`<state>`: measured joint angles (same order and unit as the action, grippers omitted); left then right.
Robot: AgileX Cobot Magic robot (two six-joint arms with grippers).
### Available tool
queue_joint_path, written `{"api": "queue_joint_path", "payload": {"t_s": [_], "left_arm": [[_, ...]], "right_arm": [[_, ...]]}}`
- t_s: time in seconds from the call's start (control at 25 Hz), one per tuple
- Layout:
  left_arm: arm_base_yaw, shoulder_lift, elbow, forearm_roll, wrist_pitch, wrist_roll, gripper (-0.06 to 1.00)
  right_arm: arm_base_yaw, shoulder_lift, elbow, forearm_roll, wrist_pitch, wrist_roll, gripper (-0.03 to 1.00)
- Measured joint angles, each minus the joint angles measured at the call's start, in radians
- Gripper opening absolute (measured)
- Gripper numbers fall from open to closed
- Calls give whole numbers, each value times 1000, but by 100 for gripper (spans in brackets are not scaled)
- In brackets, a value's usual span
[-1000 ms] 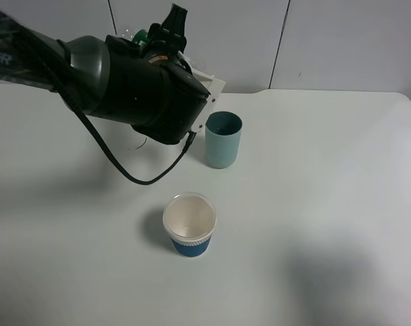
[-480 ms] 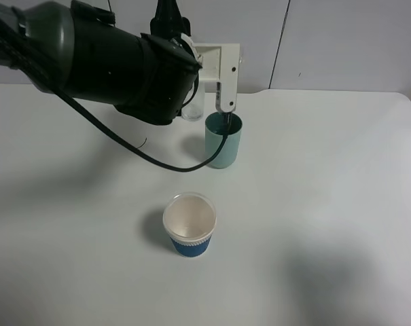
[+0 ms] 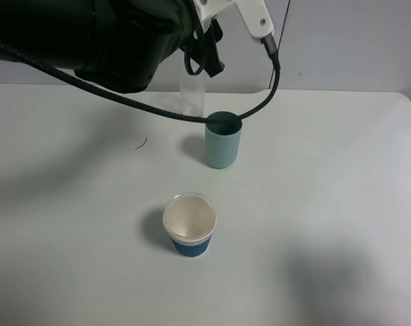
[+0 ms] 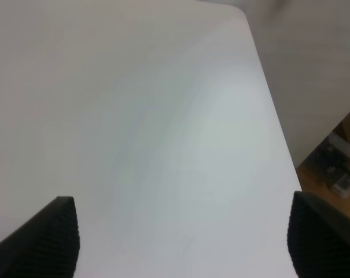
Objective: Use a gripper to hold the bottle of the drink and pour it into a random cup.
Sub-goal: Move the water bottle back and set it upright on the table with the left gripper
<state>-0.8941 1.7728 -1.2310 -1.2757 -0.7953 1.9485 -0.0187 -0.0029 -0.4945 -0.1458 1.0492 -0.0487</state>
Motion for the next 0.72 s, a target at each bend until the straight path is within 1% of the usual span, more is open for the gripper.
{"api": "queue_joint_path", "payload": {"t_s": [0.36,0.48,0.56,0.72], "left_arm": [[0,-28,0,264,117,-617,52],[2,-28,1,394,202,-801,52],[14,-29,1,494,271,-901,52],[60,-40,1,606,434,-1031,52]], "right_arm": [[0,0,0,0,0,0,74],[0,0,0,0,0,0,74],[0,0,0,0,0,0,74],[0,0,0,0,0,0,74]]}}
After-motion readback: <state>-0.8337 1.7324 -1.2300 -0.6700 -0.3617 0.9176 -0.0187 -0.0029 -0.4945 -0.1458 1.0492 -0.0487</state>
